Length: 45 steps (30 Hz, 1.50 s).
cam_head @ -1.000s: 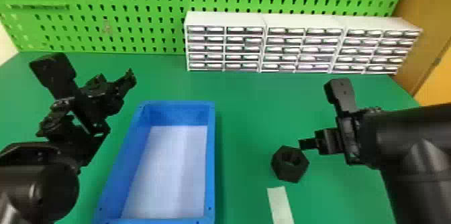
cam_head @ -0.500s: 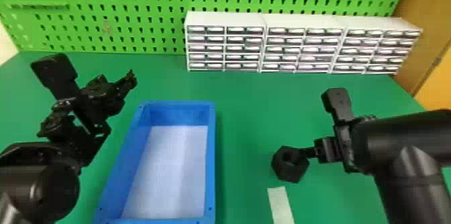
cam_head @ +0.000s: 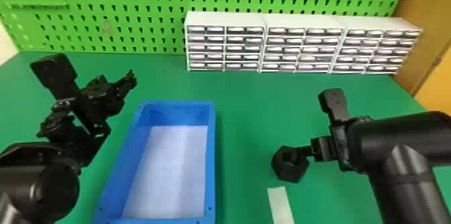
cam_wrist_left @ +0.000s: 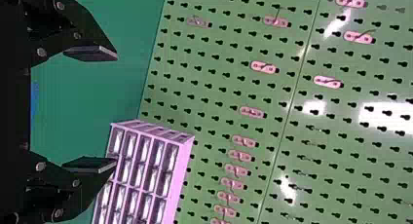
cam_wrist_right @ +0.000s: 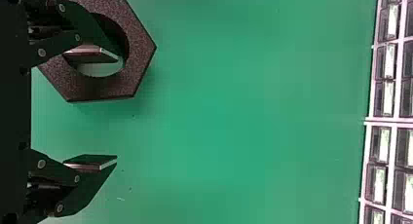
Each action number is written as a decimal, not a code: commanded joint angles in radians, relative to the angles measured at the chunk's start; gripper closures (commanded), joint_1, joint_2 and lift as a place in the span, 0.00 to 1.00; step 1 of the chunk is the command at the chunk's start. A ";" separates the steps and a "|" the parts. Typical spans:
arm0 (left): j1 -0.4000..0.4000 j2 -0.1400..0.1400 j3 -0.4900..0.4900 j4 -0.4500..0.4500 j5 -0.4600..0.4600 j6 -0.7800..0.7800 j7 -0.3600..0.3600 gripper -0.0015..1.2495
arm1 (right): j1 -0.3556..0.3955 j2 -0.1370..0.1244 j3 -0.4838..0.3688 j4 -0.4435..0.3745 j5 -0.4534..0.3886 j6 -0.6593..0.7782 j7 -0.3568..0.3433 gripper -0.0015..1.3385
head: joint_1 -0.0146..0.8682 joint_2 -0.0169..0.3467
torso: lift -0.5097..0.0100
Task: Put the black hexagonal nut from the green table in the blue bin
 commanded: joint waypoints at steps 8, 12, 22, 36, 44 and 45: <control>0.000 0.000 0.001 0.000 0.002 0.002 0.000 0.38 | 0.001 0.002 -0.003 0.020 -0.018 -0.020 0.001 0.39 | 0.80 0.07 | 0.79; 0.000 0.000 0.001 0.000 0.002 0.002 0.000 0.38 | 0.001 0.002 -0.003 0.025 -0.027 -0.023 0.000 0.39 | 0.80 0.07 | 0.79; 0.002 0.000 0.001 0.002 0.005 0.003 0.000 0.38 | 0.013 0.003 -0.006 0.045 -0.047 -0.051 0.000 0.39 | 0.80 0.07 | 0.79; 0.002 0.000 0.001 0.002 0.006 0.003 0.000 0.38 | 0.027 0.008 -0.023 0.083 -0.061 -0.103 0.001 0.39 | 0.80 0.07 | 0.79; 0.002 0.000 0.001 0.002 0.006 0.003 0.000 0.38 | 0.033 0.008 -0.029 0.092 -0.061 -0.112 0.000 0.39 | 0.80 0.07 | 0.79; 0.002 0.000 0.001 0.002 0.006 0.005 0.000 0.38 | 0.033 0.008 -0.029 0.094 -0.061 -0.112 0.000 0.39 | 0.80 0.07 | 0.79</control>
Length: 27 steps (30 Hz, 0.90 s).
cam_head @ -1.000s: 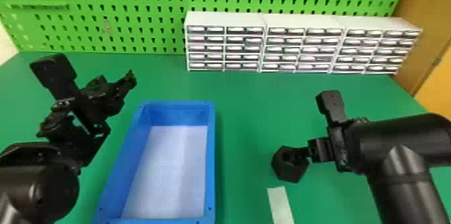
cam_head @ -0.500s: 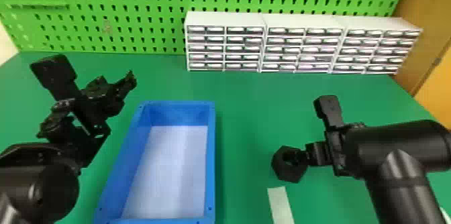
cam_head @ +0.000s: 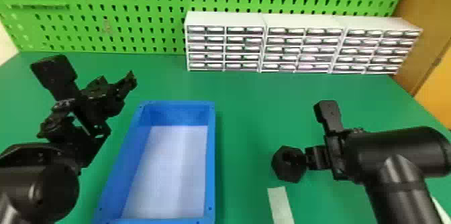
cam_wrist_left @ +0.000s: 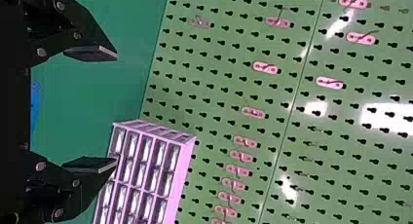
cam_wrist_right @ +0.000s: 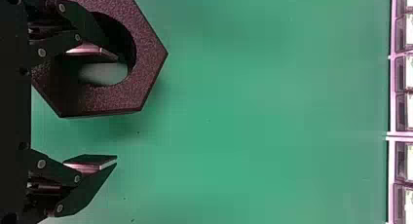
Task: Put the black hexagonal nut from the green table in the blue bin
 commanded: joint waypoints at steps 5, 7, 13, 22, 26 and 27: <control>0.000 0.000 -0.002 0.000 0.000 0.006 0.000 0.38 | 0.003 0.001 -0.001 0.009 0.000 -0.005 0.000 0.39 | 0.80 0.07 | 0.79; 0.000 0.000 -0.002 0.000 0.002 0.006 0.000 0.38 | 0.003 0.001 0.000 0.012 0.000 -0.005 0.001 0.39 | 0.80 0.07 | 0.79; 0.000 0.000 -0.002 0.002 0.002 0.006 0.000 0.38 | 0.003 0.001 0.005 0.015 -0.002 -0.005 0.001 0.39 | 0.80 0.07 | 0.79; -0.002 0.000 -0.002 0.002 0.003 0.011 0.000 0.38 | 0.001 0.000 0.005 0.015 -0.005 -0.005 0.000 0.42 | 0.80 0.07 | 0.79; -0.002 0.000 -0.002 0.002 0.003 0.011 0.000 0.38 | 0.001 -0.002 0.011 0.015 -0.005 -0.005 0.000 0.53 | 0.80 0.07 | 0.79; -0.002 0.000 -0.002 0.002 0.003 0.011 0.000 0.38 | 0.001 -0.002 0.014 0.015 -0.005 -0.005 0.000 0.56 | 0.80 0.07 | 0.79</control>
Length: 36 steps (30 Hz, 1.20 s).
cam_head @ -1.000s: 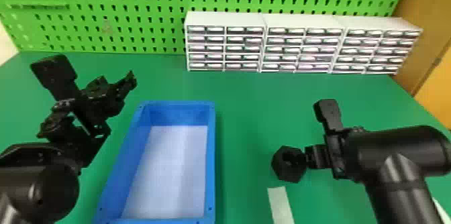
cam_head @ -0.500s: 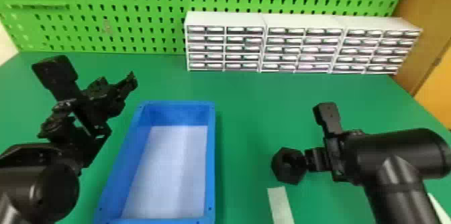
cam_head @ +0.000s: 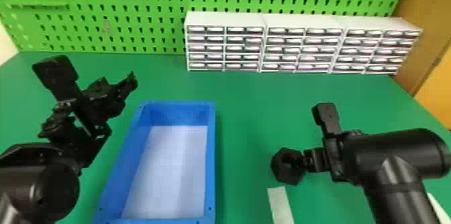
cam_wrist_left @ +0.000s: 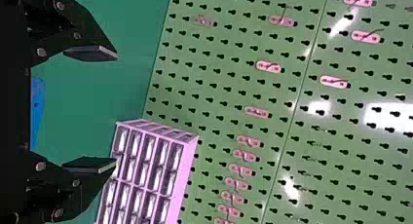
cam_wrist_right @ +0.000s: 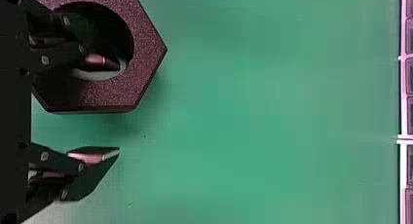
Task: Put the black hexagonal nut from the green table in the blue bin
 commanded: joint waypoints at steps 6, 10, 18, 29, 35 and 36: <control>0.000 0.000 0.000 0.000 -0.001 0.006 0.000 0.38 | -0.001 -0.002 0.017 0.000 0.008 -0.001 0.000 0.67 | 0.80 0.07 | 0.79; 0.000 0.000 0.000 0.000 -0.001 0.006 0.000 0.38 | -0.003 -0.002 0.025 0.000 0.014 -0.001 0.000 0.69 | 0.80 0.07 | 0.79; -0.002 0.000 0.000 0.000 -0.001 0.006 0.000 0.38 | -0.004 -0.004 0.032 0.000 0.020 -0.001 0.000 0.72 | 0.80 0.07 | 0.79; 0.000 0.000 -0.002 0.000 -0.001 0.008 0.000 0.38 | -0.006 -0.004 0.035 0.000 0.021 -0.006 0.000 0.74 | 0.80 0.07 | 0.79; 0.000 0.000 0.000 0.000 -0.001 0.008 0.000 0.38 | -0.006 -0.004 0.032 -0.002 0.021 -0.015 0.000 0.74 | 0.80 0.07 | 0.79; 0.000 0.000 0.002 0.000 0.000 0.006 0.000 0.38 | -0.007 -0.004 0.031 -0.002 0.021 -0.018 0.000 0.74 | 0.80 0.07 | 0.79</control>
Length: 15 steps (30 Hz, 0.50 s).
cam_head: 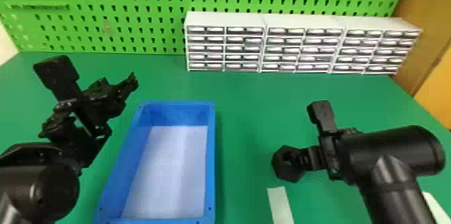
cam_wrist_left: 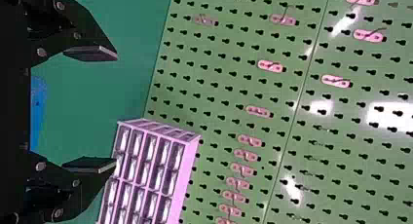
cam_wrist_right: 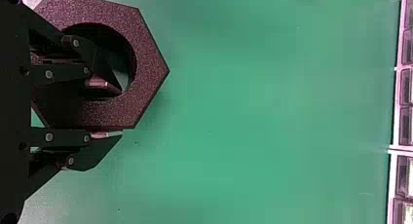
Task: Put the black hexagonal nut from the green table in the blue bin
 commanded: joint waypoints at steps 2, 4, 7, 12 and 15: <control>0.002 0.002 0.002 0.000 0.002 -0.001 0.000 0.38 | -0.002 -0.002 -0.011 -0.003 0.000 -0.019 0.000 0.74 | 0.80 0.07 | 0.79; 0.002 0.000 0.003 0.000 0.003 -0.001 0.000 0.38 | -0.002 -0.003 -0.017 -0.009 0.011 -0.034 0.000 0.74 | 0.80 0.07 | 0.79; 0.000 0.000 0.003 0.000 0.003 -0.001 0.000 0.38 | -0.003 -0.009 -0.026 -0.023 0.032 -0.058 0.000 0.74 | 0.80 0.07 | 0.79; -0.001 0.000 0.003 0.000 0.003 -0.001 0.000 0.38 | -0.009 -0.026 -0.063 -0.047 0.058 -0.144 0.000 0.74 | 0.80 0.07 | 0.79; -0.001 0.000 0.002 0.000 0.003 -0.001 0.000 0.38 | -0.018 -0.037 -0.081 -0.063 0.081 -0.200 0.000 0.74 | 0.80 0.07 | 0.79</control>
